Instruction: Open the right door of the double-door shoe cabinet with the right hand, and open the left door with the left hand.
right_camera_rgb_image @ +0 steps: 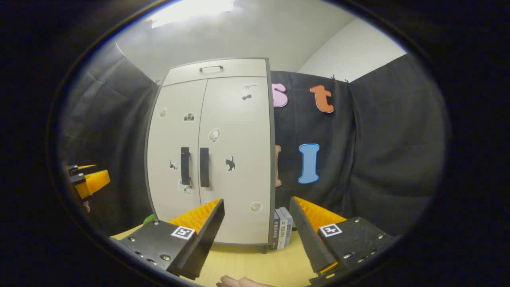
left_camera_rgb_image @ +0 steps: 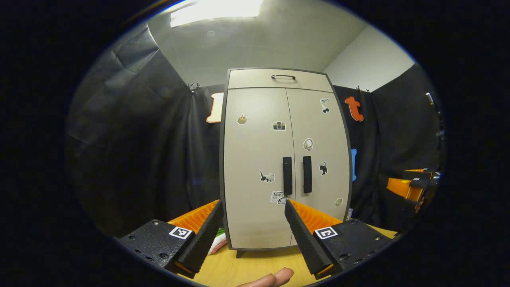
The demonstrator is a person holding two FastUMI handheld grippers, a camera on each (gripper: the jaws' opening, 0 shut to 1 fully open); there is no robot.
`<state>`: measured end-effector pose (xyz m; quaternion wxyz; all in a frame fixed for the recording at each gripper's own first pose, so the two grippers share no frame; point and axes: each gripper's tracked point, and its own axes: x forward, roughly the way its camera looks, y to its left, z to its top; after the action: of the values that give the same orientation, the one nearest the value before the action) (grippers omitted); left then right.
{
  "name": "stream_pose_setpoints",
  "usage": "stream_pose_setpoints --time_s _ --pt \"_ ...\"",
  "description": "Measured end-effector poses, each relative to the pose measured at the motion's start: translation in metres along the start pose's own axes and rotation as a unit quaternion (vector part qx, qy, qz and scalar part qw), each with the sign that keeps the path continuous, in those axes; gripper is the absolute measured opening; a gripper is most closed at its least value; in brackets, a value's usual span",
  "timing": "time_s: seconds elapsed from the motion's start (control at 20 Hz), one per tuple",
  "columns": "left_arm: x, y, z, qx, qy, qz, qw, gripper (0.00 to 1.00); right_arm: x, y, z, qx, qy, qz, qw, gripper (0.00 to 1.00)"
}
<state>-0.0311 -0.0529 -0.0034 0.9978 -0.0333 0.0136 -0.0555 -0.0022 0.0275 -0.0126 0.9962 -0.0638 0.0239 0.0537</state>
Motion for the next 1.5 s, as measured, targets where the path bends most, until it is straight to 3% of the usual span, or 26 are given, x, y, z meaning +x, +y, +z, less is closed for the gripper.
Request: stream_pose_setpoints --time_s 0.25,0.5,0.65,1.0,1.1,1.3,1.35,1.5 --pt "-0.009 -0.001 -0.001 0.006 -0.005 -0.011 1.0 0.92 0.032 0.013 -0.007 0.0 0.01 0.02 1.0 0.98" --pt "-0.008 0.007 -0.004 -0.009 -0.006 -0.012 1.0 0.96 0.093 0.039 -0.011 0.007 0.031 0.053 0.998 0.98" --pt "-0.008 0.013 -0.01 -0.018 -0.001 -0.015 1.0 0.92 0.131 0.061 -0.012 0.036 0.045 0.081 0.995 0.98" --pt "-0.007 0.051 -0.019 -0.011 0.001 0.006 1.0 0.96 0.188 0.108 0.002 0.047 0.037 0.106 0.993 0.98" --pt "-0.009 0.059 -0.023 -0.011 0.003 0.007 1.0 0.96 0.199 0.125 0.007 0.041 0.031 0.11 0.993 0.94" --pt "-0.018 0.068 -0.031 -0.014 0.012 -0.005 1.0 0.96 0.213 0.158 0.012 0.018 0.025 0.116 0.993 0.98" --pt "-0.021 0.072 -0.03 -0.012 0.01 -0.005 1.0 0.96 0.217 0.163 0.011 0.007 0.023 0.109 0.994 0.94" --pt "-0.027 0.084 -0.028 -0.01 0.002 -0.001 1.0 0.96 0.231 0.17 0.004 -0.02 0.03 0.076 0.996 0.98"
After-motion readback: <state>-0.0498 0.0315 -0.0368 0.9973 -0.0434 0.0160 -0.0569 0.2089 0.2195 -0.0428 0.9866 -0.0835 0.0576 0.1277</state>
